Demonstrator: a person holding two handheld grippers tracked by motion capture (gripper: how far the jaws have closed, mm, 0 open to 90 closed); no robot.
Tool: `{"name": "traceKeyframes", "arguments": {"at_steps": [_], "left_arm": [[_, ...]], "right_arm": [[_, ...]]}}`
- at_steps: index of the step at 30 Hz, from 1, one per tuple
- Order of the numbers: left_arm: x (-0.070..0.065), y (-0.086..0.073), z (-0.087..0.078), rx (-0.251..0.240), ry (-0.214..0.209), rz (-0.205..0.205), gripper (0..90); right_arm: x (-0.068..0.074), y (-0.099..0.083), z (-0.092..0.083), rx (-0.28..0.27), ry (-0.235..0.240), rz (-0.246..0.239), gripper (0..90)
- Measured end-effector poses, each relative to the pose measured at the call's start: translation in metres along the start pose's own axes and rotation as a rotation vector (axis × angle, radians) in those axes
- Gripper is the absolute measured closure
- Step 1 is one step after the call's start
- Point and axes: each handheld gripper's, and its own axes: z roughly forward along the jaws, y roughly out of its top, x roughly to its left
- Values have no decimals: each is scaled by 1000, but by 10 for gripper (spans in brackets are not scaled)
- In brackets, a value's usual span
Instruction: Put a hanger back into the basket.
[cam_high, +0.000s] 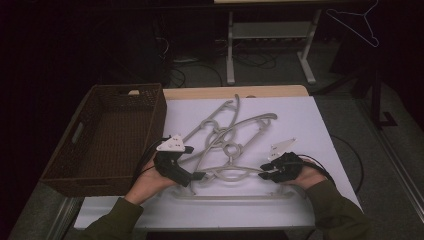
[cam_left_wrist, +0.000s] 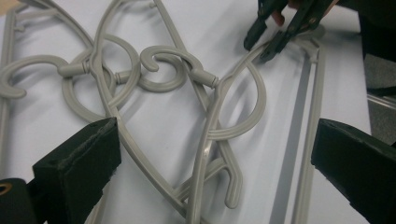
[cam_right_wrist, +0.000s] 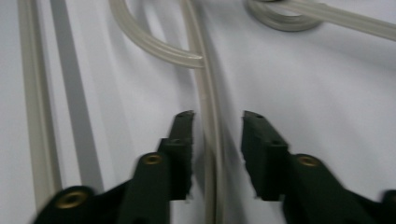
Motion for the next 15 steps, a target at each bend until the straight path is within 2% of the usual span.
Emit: {"name": "traceKeyframes", "arguments": {"at_steps": [5, 7, 8, 11, 13, 14, 15], "left_arm": [[2, 0, 9, 30, -9, 13, 90], [3, 1, 14, 50, -2, 29, 158], [4, 1, 17, 60, -5, 36, 171], [6, 1, 24, 91, -23, 49, 248], [7, 0, 28, 103, -35, 54, 309], [8, 0, 30, 118, -35, 65, 342], [9, 0, 32, 118, -38, 59, 364]], "right_arm": [[-4, -3, -4, -17, -18, 49, 444], [-3, -3, -8, -34, -21, 82, 364], [-1, -2, -9, -47, -13, 120, 329], [-1, -2, -13, -72, -22, 150, 233], [-1, -2, -16, -83, -17, 193, 150], [1, -2, -16, -86, -31, 214, 128], [1, -2, -17, -93, -32, 225, 126]]}}
